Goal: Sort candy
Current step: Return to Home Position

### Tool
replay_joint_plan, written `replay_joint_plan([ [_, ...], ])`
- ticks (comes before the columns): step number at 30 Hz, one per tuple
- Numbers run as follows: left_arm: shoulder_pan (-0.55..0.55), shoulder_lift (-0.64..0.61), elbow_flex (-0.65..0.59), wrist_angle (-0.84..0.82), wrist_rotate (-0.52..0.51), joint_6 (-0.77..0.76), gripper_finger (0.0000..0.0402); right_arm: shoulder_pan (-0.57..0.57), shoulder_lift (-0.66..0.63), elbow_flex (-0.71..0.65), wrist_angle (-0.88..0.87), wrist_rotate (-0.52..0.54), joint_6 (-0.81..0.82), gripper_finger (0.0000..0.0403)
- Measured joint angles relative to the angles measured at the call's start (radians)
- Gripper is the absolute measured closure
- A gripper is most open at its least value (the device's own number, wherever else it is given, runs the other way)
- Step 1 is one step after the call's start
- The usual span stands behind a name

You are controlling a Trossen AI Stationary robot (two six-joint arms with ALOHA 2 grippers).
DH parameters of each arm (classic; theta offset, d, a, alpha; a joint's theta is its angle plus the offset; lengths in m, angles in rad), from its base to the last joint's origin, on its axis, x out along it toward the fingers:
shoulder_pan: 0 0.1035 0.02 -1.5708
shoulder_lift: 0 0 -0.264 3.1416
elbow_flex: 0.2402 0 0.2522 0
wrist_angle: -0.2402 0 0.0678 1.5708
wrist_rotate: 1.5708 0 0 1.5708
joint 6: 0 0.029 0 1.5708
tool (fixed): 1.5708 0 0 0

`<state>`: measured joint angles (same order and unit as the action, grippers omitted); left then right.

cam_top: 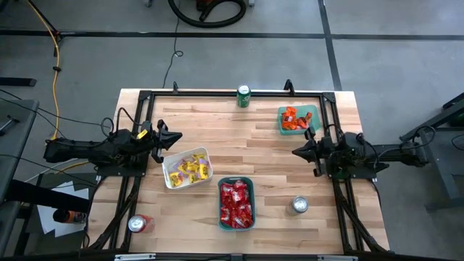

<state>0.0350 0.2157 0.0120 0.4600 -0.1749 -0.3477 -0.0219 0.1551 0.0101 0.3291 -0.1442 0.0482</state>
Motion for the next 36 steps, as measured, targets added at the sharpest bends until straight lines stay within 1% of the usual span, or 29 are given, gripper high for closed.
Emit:
replay_joint_plan([
  [4,0.0,0.0,0.0,0.0,0.0,0.0,0.0401,0.0,0.001,0.0,-0.104,0.064,0.067,0.0403],
  [7,0.0,0.0,0.0,0.0,0.0,0.0,0.0401,0.0,0.001,0.0,-0.171,0.066,0.091,0.0403],
  [14,0.0,0.0,0.0,0.0,0.0,0.0,0.0401,0.0,0.002,0.0,-0.299,0.066,0.075,0.0403],
  [21,0.0,0.0,0.0,0.0,0.0,0.0,0.0401,0.001,-0.01,0.0,-0.308,0.066,0.075,0.0403],
  [25,0.0,0.0,0.0,0.0,0.0,0.0,0.0401,0.001,-0.067,0.0,-0.308,0.066,0.075,0.0403],
  [29,0.0,0.0,0.0,0.0,0.0,0.0,0.0401,0.001,-0.155,0.0,-0.308,0.066,0.075,0.0403],
  [33,-0.001,-0.011,0.0,-0.004,0.0,0.0,0.0401,0.006,-0.155,0.001,-0.277,0.066,0.075,0.0402],
  [36,-0.001,-0.06,0.001,-0.03,0.0,0.0,0.0401,0.019,-0.155,0.001,-0.289,0.066,0.075,0.0402],
])
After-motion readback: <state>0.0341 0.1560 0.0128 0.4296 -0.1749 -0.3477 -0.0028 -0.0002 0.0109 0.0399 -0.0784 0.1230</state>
